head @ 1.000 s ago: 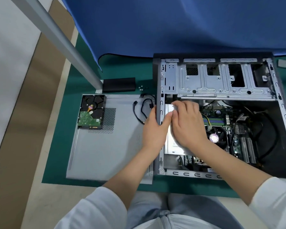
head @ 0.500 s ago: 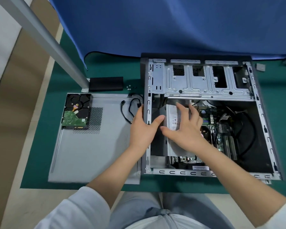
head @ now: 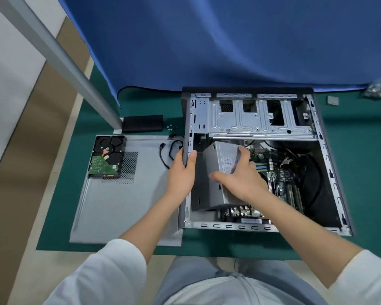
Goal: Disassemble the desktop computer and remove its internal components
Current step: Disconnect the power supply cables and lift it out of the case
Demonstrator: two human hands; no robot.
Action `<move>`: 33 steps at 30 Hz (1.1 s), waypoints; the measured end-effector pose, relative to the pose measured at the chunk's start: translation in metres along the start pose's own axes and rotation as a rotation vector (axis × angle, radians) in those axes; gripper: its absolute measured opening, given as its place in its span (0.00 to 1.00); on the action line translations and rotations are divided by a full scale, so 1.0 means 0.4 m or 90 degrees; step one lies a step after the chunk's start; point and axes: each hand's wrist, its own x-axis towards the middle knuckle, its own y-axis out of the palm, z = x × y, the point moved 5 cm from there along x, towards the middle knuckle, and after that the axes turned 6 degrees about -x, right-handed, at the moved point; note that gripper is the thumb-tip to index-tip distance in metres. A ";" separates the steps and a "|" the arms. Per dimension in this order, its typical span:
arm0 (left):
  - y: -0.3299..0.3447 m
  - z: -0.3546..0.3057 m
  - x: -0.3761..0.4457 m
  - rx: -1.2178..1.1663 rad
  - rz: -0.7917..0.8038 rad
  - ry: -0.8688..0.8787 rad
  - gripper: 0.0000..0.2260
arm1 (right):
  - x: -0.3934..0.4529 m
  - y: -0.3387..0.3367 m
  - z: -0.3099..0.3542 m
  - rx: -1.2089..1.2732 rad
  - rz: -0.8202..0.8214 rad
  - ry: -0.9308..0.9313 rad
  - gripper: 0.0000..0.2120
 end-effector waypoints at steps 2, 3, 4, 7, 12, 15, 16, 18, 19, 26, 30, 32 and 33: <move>-0.004 -0.008 -0.006 0.004 0.003 0.001 0.27 | 0.002 -0.050 0.008 0.015 0.030 -0.026 0.51; -0.005 -0.014 -0.010 0.005 0.004 0.005 0.26 | 0.003 -0.076 0.013 0.034 0.054 -0.043 0.51; -0.006 -0.020 -0.015 0.003 0.002 0.011 0.25 | 0.006 -0.101 0.017 0.057 0.076 -0.059 0.50; -0.009 -0.041 -0.033 -0.003 -0.018 0.032 0.24 | 0.023 -0.162 0.023 0.103 0.126 -0.078 0.51; 0.004 -0.056 -0.049 0.077 -0.005 0.058 0.26 | 0.048 -0.238 0.056 -0.043 0.159 -0.128 0.50; 0.015 -0.047 -0.054 0.107 0.006 0.040 0.27 | 0.032 -0.271 0.093 -0.173 0.199 -0.220 0.50; 0.016 -0.046 -0.056 0.110 -0.001 0.042 0.27 | 0.020 -0.276 0.102 -0.226 0.212 -0.258 0.51; 0.017 -0.050 -0.059 0.121 -0.014 0.044 0.27 | -0.002 -0.280 0.106 -0.331 0.219 -0.331 0.51; 0.017 -0.052 -0.060 0.127 -0.018 0.041 0.26 | -0.011 -0.283 0.103 -0.381 0.212 -0.366 0.51; 0.034 -0.099 -0.112 0.277 -0.075 0.184 0.23 | -0.016 -0.307 0.032 -0.585 0.133 -0.516 0.57; 0.071 -0.125 -0.145 0.220 -0.052 0.275 0.18 | -0.003 -0.311 -0.050 -0.610 0.095 -0.541 0.55; 0.095 -0.102 -0.132 0.120 -0.033 0.143 0.14 | 0.006 -0.330 -0.089 -0.551 0.087 -0.513 0.52; 0.109 -0.084 -0.124 0.047 -0.025 0.043 0.10 | 0.009 -0.334 -0.101 -0.531 0.085 -0.506 0.51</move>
